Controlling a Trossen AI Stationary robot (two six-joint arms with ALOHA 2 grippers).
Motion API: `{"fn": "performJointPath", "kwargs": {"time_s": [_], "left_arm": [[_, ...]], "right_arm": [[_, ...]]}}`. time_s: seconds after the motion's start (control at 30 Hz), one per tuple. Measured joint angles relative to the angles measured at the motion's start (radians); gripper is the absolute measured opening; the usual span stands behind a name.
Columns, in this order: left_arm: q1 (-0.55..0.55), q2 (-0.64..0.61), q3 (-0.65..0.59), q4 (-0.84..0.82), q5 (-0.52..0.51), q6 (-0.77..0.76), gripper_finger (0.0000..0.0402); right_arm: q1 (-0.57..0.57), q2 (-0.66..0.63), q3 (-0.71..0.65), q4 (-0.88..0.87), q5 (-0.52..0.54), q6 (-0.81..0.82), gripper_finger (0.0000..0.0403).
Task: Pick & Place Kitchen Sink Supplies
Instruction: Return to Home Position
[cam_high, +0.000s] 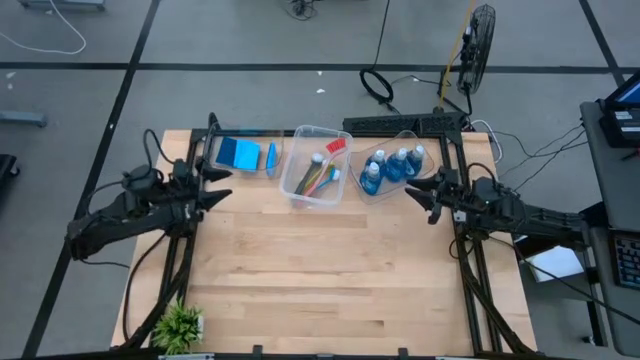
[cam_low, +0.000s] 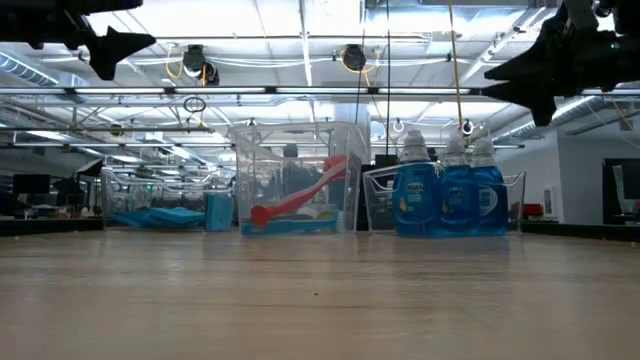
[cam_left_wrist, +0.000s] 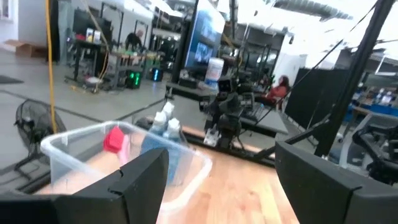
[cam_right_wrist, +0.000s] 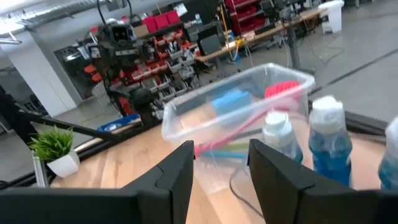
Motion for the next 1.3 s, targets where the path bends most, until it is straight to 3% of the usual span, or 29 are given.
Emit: {"fn": "performJointPath", "kwargs": {"time_s": [0.43,0.87,1.13,1.3], "left_arm": [[-0.255,0.174,0.0,0.142,-0.185,0.081,0.03],[-0.464,0.051,0.001,-0.002,-0.378,0.167,0.0306],[-0.499,-0.06,0.0,-0.114,-0.413,0.177,0.0314],[-0.499,-0.07,-0.058,-0.094,-0.437,0.172,0.0306]], "right_arm": [[0.0,-0.001,-0.028,0.027,0.0,0.007,0.0142],[0.0,-0.001,-0.028,0.061,-0.002,-0.032,0.0142],[0.0,-0.001,-0.028,0.061,-0.025,-0.047,0.0141],[0.001,-0.001,-0.08,0.127,-0.028,-0.042,0.0141]]}}
